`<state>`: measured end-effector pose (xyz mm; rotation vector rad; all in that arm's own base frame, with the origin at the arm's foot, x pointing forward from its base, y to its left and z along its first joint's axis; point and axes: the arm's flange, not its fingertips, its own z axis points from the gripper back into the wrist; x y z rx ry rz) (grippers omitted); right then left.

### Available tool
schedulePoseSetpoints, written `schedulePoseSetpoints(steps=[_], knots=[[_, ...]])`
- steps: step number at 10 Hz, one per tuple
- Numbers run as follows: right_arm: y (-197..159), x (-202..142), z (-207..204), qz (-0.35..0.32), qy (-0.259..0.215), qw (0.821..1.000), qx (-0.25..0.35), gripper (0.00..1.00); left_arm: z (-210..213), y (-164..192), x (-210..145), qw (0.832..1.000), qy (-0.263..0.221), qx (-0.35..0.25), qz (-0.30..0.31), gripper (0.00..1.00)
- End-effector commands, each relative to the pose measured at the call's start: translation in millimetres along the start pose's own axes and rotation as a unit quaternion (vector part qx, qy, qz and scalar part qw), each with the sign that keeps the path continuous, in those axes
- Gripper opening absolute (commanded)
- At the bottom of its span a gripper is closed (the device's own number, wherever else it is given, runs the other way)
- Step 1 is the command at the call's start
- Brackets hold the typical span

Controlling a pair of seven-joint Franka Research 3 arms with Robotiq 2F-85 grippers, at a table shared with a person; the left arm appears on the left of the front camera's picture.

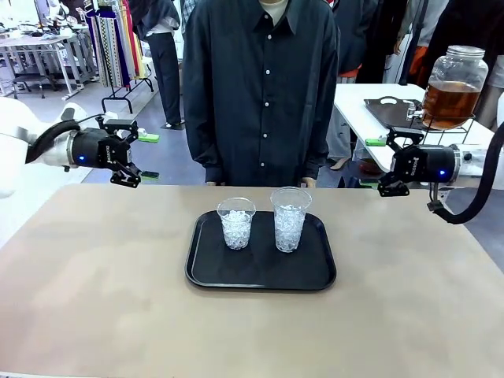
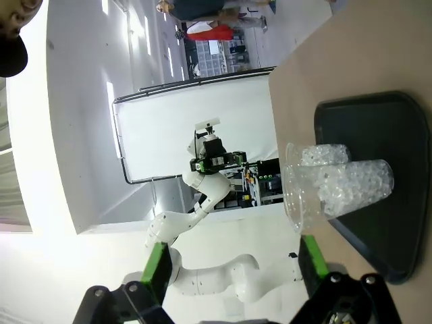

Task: Pour the drink into the iced cup.
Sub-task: Pick up the iced cup indicated by the human and present it to them.

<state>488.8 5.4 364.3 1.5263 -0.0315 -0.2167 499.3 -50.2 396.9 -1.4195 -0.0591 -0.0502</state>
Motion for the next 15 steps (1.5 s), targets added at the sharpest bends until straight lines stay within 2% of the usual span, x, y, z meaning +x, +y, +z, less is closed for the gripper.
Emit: schedulePoseSetpoints(steps=[1,15], knots=[[-0.2,-0.1,0.7,0.0,-0.002,1.0,-0.001,1.0,0.2,0.0,1.5,1.0,-0.006,-0.003,-0.003,1.0],[-0.2,-0.1,0.7,0.0,-0.002,1.0,-0.001,1.0,0.2,0.0,1.5,1.0,-0.006,-0.003,-0.003,1.0]])
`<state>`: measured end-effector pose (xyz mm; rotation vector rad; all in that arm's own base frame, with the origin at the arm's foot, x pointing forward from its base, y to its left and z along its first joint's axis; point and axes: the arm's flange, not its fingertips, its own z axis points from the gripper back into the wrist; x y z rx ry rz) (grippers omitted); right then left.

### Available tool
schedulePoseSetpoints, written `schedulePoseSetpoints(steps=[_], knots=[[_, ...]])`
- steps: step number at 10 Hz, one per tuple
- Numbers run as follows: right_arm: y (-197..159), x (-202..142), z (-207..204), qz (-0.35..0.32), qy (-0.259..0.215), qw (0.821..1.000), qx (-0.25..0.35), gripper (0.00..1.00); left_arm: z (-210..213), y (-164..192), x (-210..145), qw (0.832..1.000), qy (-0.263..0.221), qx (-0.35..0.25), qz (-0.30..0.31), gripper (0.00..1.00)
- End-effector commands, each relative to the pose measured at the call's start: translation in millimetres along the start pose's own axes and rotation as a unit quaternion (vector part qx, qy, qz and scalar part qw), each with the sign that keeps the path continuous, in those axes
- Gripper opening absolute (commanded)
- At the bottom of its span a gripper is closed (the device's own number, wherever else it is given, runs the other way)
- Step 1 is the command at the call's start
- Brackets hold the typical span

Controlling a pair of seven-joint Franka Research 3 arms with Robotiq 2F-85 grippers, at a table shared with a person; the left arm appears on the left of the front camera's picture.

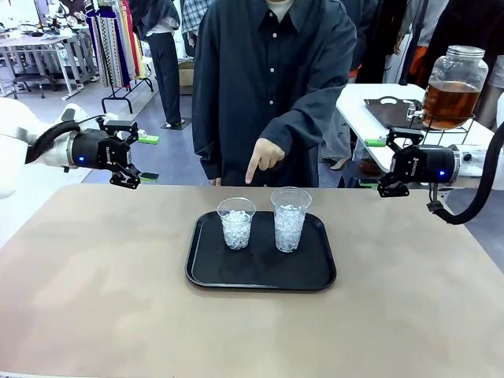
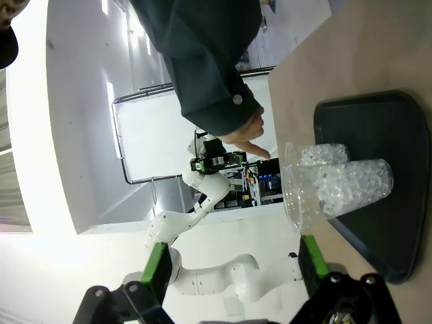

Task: Pour the drink into the iced cup.
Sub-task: Pick up the iced cup indicated by the human and present it to them.

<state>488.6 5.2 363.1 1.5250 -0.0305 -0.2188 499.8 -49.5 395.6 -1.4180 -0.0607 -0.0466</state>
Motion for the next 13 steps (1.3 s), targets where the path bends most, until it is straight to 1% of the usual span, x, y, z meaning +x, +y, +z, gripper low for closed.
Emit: schedulePoseSetpoints(steps=[1,9,10,11,12,13], knots=[[1.0,-0.1,0.5,0.001,-0.002,1.0,-0.001,1.0,-0.3,-1.5,1.1,1.0,-0.005,-0.004,-0.004,1.0],[1.0,-0.1,0.5,0.001,-0.002,1.0,-0.001,1.0,0.0,0.0,0.0,1.0,0.0,0.0,0.0,1.0],[1.0,-0.1,0.5,0.001,-0.002,1.0,-0.001,1.0,0.4,0.1,3.4,0.997,-0.032,0.019,-0.075,1.0],[1.0,-0.1,0.5,0.001,-0.002,1.0,-0.001,1.0,-2.0,0.9,2.6,0.985,-0.035,0.02,-0.165,1.0],[1.0,-0.1,0.5,0.001,-0.002,1.0,-0.001,1.0,-5.1,1.5,0.4,0.972,-0.037,0.015,-0.23,1.0],[1.0,-0.1,0.5,0.001,-0.002,1.0,-0.001,1.0,-7.7,2.0,-1.1,0.959,-0.051,0.023,-0.279,1.0]])
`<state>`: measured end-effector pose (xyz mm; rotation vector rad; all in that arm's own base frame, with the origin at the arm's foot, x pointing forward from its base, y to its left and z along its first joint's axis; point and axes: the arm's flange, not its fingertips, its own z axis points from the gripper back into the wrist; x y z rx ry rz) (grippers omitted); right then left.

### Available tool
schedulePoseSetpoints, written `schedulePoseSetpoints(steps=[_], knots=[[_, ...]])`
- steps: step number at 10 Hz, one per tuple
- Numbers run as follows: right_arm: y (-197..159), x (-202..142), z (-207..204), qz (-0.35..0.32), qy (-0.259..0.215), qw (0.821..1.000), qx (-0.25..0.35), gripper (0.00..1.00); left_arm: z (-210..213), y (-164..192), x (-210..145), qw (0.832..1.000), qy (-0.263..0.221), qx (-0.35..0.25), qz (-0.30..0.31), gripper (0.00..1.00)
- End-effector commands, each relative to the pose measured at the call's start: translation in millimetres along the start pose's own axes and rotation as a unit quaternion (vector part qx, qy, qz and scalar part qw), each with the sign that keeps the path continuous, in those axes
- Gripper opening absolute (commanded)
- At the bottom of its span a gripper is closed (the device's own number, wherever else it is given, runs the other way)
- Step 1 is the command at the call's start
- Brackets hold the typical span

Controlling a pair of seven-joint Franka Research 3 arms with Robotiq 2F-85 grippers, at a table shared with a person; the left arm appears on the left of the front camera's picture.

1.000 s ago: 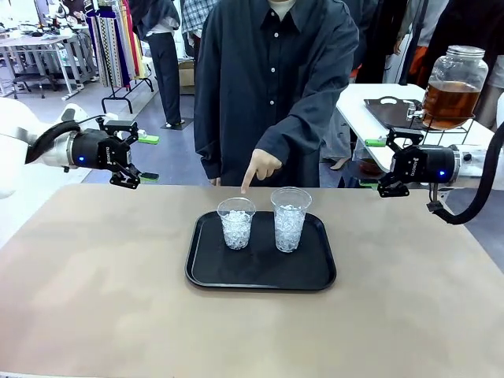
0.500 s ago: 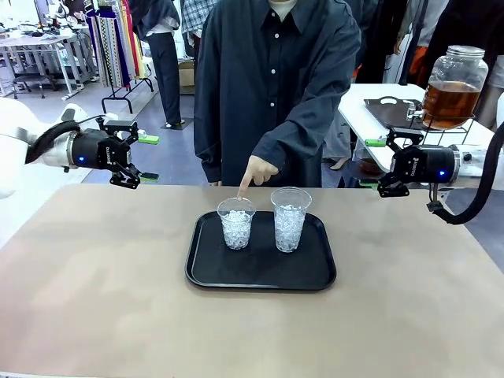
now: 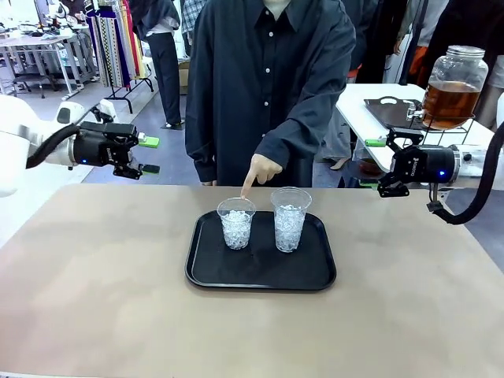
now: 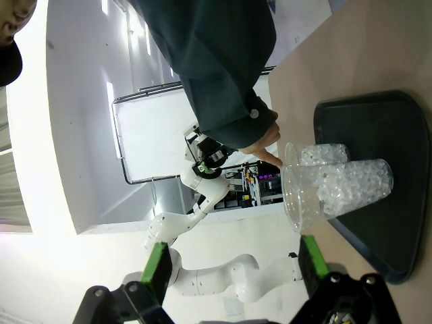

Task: Pour the drink into the iced cup.
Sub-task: Pick up the iced cup indicated by the human and present it to them.

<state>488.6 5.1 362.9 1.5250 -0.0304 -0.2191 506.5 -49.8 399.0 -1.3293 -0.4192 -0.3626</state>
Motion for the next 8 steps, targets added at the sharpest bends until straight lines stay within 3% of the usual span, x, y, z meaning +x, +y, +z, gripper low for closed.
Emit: schedulePoseSetpoints(steps=[1,3,4,8], knots=[[1.2,-0.1,0.5,0.001,-0.002,1.0,-0.001,1.0,-7.8,0.8,-11.9,0.994,-0.034,-0.004,-0.104,1.0],[1.2,-0.1,0.5,0.001,-0.002,1.0,-0.001,1.0,-7.9,1.1,-14.9,0.989,-0.039,-0.033,-0.137,1.0],[1.2,-0.1,0.5,0.001,-0.002,1.0,-0.001,1.0,-3.2,-3.7,-13.7,0.991,-0.022,-0.021,-0.127,1.0],[1.2,-0.1,0.5,0.001,-0.002,1.0,-0.001,1.0,-7.1,2.6,-7.7,0.991,-0.029,-0.015,-0.13,1.0]])
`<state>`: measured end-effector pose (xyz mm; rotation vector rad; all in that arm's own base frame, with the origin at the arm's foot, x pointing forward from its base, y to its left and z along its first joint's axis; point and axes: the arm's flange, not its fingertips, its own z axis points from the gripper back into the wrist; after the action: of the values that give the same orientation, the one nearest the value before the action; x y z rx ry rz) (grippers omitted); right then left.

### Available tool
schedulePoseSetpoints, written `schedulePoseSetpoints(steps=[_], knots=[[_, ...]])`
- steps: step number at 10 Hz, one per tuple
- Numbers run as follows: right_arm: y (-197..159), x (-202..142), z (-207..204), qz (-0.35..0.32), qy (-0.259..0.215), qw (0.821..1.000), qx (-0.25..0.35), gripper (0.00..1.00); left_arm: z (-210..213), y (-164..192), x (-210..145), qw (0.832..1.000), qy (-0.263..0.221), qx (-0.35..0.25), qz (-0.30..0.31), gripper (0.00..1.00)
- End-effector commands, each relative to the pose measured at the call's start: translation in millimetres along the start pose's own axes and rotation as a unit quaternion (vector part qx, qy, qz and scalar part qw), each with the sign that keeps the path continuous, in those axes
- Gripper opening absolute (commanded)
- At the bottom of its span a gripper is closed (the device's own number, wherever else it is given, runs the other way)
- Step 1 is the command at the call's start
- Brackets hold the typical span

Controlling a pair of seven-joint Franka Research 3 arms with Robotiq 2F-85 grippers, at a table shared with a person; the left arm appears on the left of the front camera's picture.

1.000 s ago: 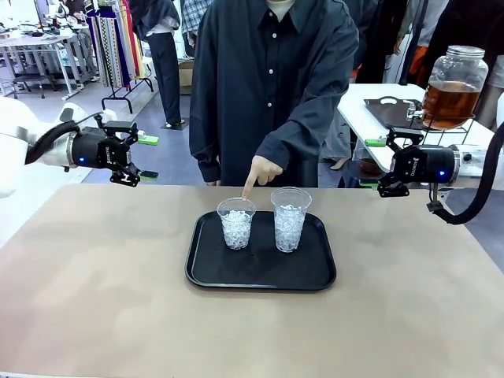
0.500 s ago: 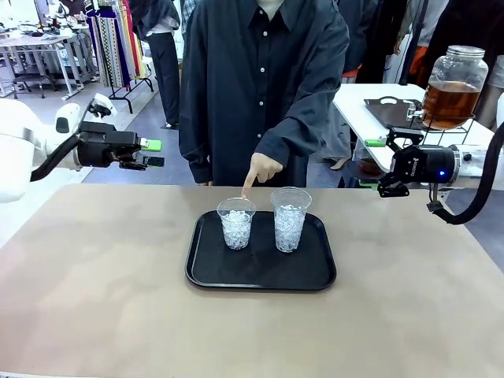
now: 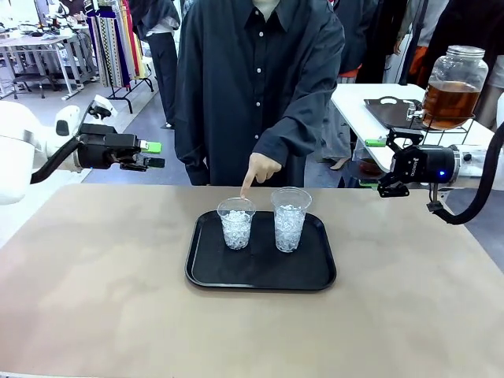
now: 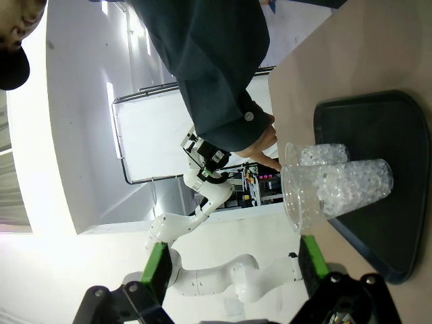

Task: Pour the drink into the iced cup.
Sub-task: Pick up the iced cup indicated by the human and present it to them.

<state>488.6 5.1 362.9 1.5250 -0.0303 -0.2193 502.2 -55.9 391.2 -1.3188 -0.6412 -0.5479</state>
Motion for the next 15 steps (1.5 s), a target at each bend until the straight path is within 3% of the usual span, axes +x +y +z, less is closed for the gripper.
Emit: schedulePoseSetpoints(steps=[1,2,3,4,6,7,9,10,15], knots=[[1.2,-0.1,0.4,0.001,-0.002,1.0,-0.001,1.0,-4.7,-0.4,-3.6,0.997,-0.003,-0.011,-0.075,1.0],[1.2,-0.1,0.4,0.001,-0.002,1.0,-0.001,1.0,-8.6,3.8,-13.0,0.987,-0.012,-0.008,-0.163,1.0],[1.2,-0.1,0.4,0.001,-0.002,1.0,-0.001,1.0,-13.6,7.9,-27.1,0.963,-0.015,0.013,-0.269,1.0],[1.2,-0.1,0.4,0.001,-0.002,1.0,-0.001,1.0,-19.1,9.2,-40.1,0.941,-0.009,0.023,-0.338,1.0],[1.2,-0.1,0.4,0.001,-0.002,1.0,-0.001,1.0,-23.5,12.0,-62.0,0.914,-0.032,0.009,-0.405,1.0],[1.2,-0.1,0.4,0.001,-0.002,1.0,-0.001,1.0,-24.3,14.8,-70.6,0.906,-0.038,-0.007,-0.422,1.0],[1.2,-0.1,0.4,0.001,-0.002,1.0,-0.001,1.0,-23.7,18.7,-77.0,0.907,-0.038,-0.023,-0.42,1.0],[1.2,-0.1,0.4,0.001,-0.002,1.0,-0.001,1.0,-24.4,14.6,-71.2,0.907,-0.023,0.001,-0.42,1.0],[1.2,-0.1,0.4,0.001,-0.002,1.0,-0.001,1.0,-28.3,27.2,-82.9,0.906,-0.026,-0.003,-0.422,1.0]])
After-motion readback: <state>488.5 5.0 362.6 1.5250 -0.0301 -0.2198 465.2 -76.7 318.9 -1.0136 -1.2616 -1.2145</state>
